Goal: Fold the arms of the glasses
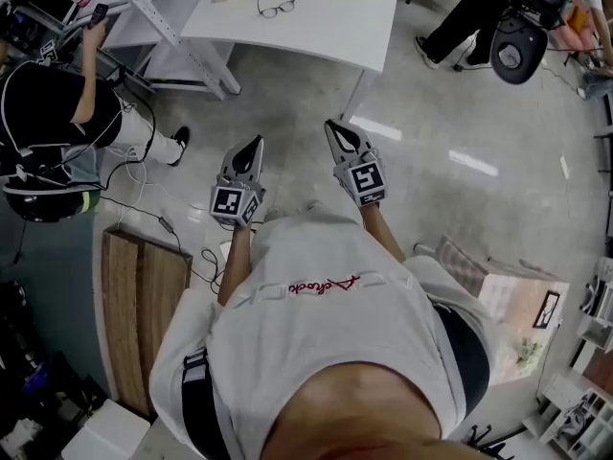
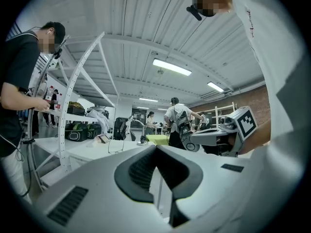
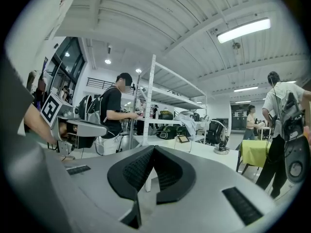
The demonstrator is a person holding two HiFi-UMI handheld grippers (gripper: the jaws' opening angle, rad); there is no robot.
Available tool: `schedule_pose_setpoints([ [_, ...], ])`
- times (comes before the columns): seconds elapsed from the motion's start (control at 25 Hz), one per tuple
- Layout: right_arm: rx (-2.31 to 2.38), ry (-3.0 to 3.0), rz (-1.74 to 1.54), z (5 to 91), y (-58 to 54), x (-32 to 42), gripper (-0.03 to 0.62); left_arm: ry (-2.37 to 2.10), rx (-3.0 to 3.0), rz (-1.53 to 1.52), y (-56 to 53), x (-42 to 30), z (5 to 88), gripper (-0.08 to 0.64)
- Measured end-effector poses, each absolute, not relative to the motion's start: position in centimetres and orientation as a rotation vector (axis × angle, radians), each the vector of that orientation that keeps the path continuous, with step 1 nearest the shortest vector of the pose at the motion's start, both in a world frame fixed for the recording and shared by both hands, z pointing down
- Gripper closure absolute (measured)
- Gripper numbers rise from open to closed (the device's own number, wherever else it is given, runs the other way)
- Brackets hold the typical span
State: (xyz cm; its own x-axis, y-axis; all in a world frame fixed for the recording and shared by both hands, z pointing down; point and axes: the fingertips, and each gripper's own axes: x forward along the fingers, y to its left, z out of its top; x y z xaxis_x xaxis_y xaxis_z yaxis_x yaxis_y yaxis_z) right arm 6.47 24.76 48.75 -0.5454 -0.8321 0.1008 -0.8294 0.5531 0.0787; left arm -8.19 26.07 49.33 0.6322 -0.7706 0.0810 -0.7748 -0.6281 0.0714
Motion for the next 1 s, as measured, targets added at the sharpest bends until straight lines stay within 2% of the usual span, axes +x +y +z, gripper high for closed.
schedule_pose_setpoints([
  [0.56,1.34,-2.679,-0.01,50.4,23.5,7.5,0.589,-1.31,2.732,0.057,24.5,-5.7,50.4,0.538],
  [1.0,1.332,-2.671,0.024,51.7,18.6,8.0,0.589,-1.284,2.717,0.045,19.1,-4.9,51.9,0.537],
])
